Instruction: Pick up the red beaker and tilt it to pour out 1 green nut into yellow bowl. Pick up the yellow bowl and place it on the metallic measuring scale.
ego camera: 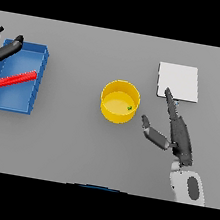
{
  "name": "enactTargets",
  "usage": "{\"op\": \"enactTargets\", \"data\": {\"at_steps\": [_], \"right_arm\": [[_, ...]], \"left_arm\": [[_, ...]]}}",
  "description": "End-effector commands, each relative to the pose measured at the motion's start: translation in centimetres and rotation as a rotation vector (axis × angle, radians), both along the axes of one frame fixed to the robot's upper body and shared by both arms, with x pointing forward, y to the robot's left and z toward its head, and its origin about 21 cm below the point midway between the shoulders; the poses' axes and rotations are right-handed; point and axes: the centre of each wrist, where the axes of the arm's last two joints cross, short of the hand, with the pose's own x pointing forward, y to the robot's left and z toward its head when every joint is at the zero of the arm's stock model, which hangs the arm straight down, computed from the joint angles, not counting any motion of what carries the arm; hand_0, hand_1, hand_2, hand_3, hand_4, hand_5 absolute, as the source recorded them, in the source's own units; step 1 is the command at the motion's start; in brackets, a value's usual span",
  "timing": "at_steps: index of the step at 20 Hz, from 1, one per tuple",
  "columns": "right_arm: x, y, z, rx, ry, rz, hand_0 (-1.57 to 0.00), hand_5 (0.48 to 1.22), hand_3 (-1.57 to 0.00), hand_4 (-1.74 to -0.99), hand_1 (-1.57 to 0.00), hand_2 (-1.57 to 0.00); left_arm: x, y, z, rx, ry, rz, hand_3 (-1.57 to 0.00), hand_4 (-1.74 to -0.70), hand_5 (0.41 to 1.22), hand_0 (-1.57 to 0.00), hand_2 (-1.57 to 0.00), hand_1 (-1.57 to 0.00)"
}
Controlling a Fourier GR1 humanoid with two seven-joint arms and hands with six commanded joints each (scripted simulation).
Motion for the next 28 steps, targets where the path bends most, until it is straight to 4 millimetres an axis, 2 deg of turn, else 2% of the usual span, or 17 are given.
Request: {"op": "enactTargets", "data": {"at_steps": [1, 4, 6, 7, 11, 12, 16, 22, 25, 28], "right_arm": [[0.3, 0.2, 0.2, -0.036, 0.002, 0.046, 0.0, 0.717, 0.0, -1.137, 0.0, 0.0], [1.7, -0.8, 1.9, -0.282, -0.009, 0.176, 0.0, 0.716, 0.0, -1.19, 0.0, 0.0], [3.3, 0.4, 3.5, -0.472, -0.037, 0.263, 0.0, 0.704, 0.0, -1.216, 0.0, 0.0], [3.6, 1.3, 3.5, -0.553, -0.05, 0.316, 0.0, 0.701, 0.0, -1.22, 0.0, 0.0], [5.7, 2.6, 5.0, -0.849, -0.145, 0.498, 0.0, 0.703, 0.0, -1.228, 0.0, 0.0], [5.9, 3.0, 4.9, -0.899, -0.15, 0.545, 0.0, 0.705, 0.0, -1.223, 0.0, 0.0], [8.0, 4.5, 5.5, -1.052, -0.156, 0.659, 0.0, 0.705, 0.0, -1.212, 0.0, 0.0], [9.5, 6.8, 4.6, -1.216, -0.103, 0.762, 0.0, 0.702, 0.0, -1.226, 0.0, 0.0], [10.0, 7.4, 3.7, -1.268, -0.07, 0.783, 0.0, 0.708, 0.0, -1.25, 0.0, 0.0], [11.0, 8.1, 3.8, -1.327, -0.045, 0.807, 0.0, 0.727, 0.0, -1.27, 0.0, 0.0]], "left_arm": [[-0.1, 0.0, 0.1, 0.001, -0.007, 0.006, -0.02, -0.71, 0.685, -0.03, -0.02, -0.02], [0.0, -0.2, 0.6, -0.004, -0.022, -0.002, -0.01, -0.72, 0.676, -0.01, -0.01, -0.01], [0.0, -0.3, 0.1, -0.021, -0.023, -0.014, -0.01, -0.72, 0.667, -0.01, -0.01, -0.01], [-0.1, -0.1, 0.5, -0.024, -0.027, -0.014, 0.0, -0.72, 0.664, -0.01, -0.01, -0.01], [0.0, -0.2, -0.3, -0.024, -0.007, -0.015, 0.0, -0.71, 0.672, 0.0, 0.0, 0.0], [0.0, -0.1, 0.0, -0.027, -0.013, -0.021, 0.0, -0.71, 0.676, 0.0, 0.0, 0.0], [-0.3, -0.3, -0.1, -0.041, -0.019, -0.03, 0.0, -0.72, 0.684, 0.0, 0.0, 0.0], [-0.5, -0.2, -0.1, -0.065, -0.027, -0.027, 0.0, -0.72, 0.686, 0.0, 0.0, 0.0], [-0.4, 0.2, -0.2, -0.062, -0.021, -0.015, 0.0, -0.72, 0.688, 0.0, 0.0, 0.0], [-0.6, 0.5, -0.2, -0.057, -0.021, -0.017, 0.0, -0.72, 0.682, 0.0, 0.0, 0.0]]}}
